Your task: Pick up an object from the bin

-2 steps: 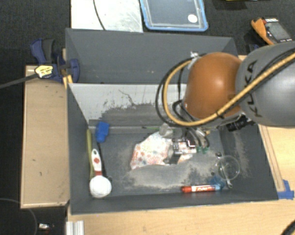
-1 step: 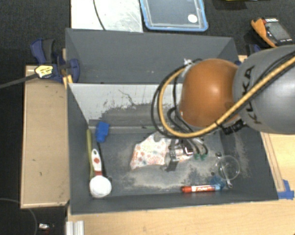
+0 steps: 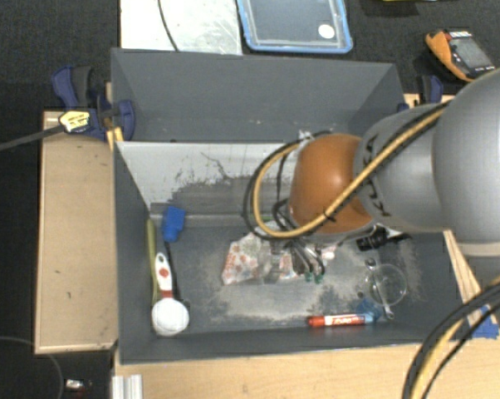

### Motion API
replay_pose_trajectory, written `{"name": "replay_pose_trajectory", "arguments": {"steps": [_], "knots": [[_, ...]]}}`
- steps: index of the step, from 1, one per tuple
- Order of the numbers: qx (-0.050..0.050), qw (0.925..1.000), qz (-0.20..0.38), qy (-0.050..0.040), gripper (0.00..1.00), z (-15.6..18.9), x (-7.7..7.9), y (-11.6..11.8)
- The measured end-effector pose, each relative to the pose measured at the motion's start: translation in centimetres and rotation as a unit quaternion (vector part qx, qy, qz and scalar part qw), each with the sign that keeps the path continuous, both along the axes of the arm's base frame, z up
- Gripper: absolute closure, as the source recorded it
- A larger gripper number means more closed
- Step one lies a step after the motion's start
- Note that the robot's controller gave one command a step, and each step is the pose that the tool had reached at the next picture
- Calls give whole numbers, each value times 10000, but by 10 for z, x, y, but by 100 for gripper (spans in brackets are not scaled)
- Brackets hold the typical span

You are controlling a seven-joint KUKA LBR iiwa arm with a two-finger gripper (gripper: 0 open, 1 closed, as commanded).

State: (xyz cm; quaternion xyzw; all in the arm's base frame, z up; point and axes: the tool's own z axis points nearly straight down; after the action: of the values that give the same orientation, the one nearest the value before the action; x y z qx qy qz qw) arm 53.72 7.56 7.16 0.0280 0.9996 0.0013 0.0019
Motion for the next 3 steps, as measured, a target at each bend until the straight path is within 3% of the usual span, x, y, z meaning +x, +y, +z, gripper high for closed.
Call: {"name": "replay_pose_trajectory", "arguments": {"steps": [1, 2, 3], "knots": [[0, 10000, -4, 0, 100, 0, 0, 0], [3, 9992, -387, 14, 100, 42, 27, -12], [4, 9998, -174, 22, 0, 78, 15, -11]]}}
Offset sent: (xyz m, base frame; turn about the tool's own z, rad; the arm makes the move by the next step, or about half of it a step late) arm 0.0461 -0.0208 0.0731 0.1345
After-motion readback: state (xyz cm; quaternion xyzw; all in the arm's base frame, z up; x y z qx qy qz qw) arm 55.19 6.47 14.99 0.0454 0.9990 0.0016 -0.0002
